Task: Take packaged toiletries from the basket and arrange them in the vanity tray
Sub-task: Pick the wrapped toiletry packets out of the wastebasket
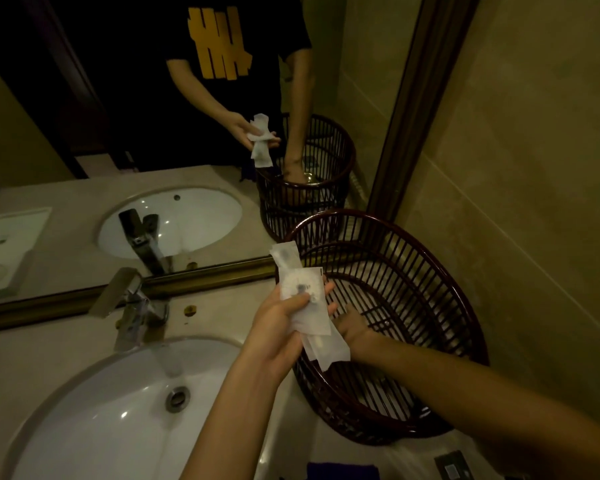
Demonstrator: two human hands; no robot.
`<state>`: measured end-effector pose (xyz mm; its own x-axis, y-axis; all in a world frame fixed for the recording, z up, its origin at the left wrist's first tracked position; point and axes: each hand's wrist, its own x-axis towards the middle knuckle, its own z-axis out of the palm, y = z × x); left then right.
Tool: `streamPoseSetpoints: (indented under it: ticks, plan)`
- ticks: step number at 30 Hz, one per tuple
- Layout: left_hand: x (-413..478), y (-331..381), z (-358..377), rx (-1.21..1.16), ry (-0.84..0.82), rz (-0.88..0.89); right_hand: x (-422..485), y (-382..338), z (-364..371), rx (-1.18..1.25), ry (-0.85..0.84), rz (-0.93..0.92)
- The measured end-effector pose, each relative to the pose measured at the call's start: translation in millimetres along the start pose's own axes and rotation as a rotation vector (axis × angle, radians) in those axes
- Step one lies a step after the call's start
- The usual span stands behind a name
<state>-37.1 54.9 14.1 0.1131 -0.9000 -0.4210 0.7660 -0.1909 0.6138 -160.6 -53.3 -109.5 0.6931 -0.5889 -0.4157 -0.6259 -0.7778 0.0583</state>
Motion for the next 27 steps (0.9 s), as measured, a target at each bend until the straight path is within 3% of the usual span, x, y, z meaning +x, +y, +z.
streamPoseSetpoints:
  ticks: [3,6,11,14,16,21,27]
  plan:
    - [2,-1,-7,0.009,-0.05,-0.012,4,-2,-1,-0.045,-0.14,0.111]
    - [4,1,-10,-0.004,-0.069,-0.024,3,16,-22,0.201,-0.155,0.256]
    - [3,3,-6,-0.025,-0.081,-0.049,-21,62,-76,0.708,0.193,0.394]
    - [3,4,-5,-0.01,-0.058,-0.048,-54,64,-112,1.096,0.511,0.298]
    - [3,4,-5,-0.034,-0.049,-0.064,-75,51,-129,1.317,0.587,0.173]
    - [1,9,-2,-0.076,-0.068,-0.095,-88,5,-142,1.195,0.497,-0.016]
    - [-1,9,-7,-0.131,-0.079,-0.12,-82,-15,-130,0.91,0.628,0.011]
